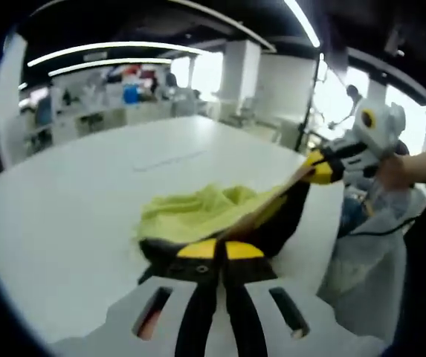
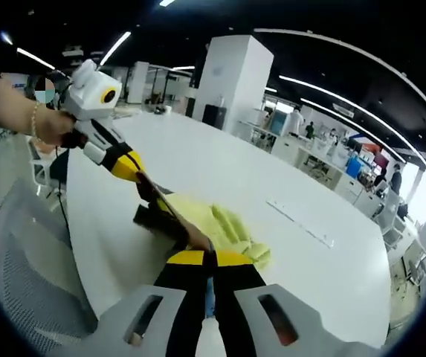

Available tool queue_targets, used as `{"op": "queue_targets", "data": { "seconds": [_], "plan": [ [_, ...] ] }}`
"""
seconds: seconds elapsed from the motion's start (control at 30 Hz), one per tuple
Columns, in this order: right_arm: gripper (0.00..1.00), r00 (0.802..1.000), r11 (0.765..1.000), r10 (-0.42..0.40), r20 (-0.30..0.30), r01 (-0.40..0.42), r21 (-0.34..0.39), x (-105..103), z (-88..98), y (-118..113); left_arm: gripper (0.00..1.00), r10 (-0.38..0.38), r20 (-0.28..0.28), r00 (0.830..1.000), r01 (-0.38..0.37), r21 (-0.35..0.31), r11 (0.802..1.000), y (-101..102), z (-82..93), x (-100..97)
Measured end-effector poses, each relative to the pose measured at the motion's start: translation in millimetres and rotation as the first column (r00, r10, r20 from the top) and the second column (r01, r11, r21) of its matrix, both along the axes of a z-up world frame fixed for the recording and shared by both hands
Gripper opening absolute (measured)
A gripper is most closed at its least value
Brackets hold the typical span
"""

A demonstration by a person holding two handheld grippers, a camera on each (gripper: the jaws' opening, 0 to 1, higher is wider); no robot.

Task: Fold the garment on the visible template until the final outline fits inside the template.

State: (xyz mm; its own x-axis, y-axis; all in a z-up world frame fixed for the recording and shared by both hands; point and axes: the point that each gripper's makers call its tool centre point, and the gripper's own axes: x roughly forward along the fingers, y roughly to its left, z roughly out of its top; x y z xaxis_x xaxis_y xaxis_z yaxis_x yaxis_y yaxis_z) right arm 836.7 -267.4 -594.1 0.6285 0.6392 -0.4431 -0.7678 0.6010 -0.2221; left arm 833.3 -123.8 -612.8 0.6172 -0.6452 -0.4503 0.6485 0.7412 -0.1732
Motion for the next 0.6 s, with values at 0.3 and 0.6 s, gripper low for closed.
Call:
{"op": "queue_targets", "data": {
  "seconds": [0.3, 0.6],
  "plan": [
    [0.02, 1.000, 0.999, 0.015, -0.008, -0.015, 0.047, -31, 28.2, -5, 0.00, 0.012, 0.006, 1.000, -0.011, -0.062, 0.998, -5, 33.0, -34.7],
    [0.02, 0.996, 0.996, 0.021, 0.091, -0.029, 0.087, -40, 87.1, -4, 0.00, 0.023, 0.066, 0.998, -0.015, -0.117, 0.993, -7, 82.0, -52.8]
  ]
}}
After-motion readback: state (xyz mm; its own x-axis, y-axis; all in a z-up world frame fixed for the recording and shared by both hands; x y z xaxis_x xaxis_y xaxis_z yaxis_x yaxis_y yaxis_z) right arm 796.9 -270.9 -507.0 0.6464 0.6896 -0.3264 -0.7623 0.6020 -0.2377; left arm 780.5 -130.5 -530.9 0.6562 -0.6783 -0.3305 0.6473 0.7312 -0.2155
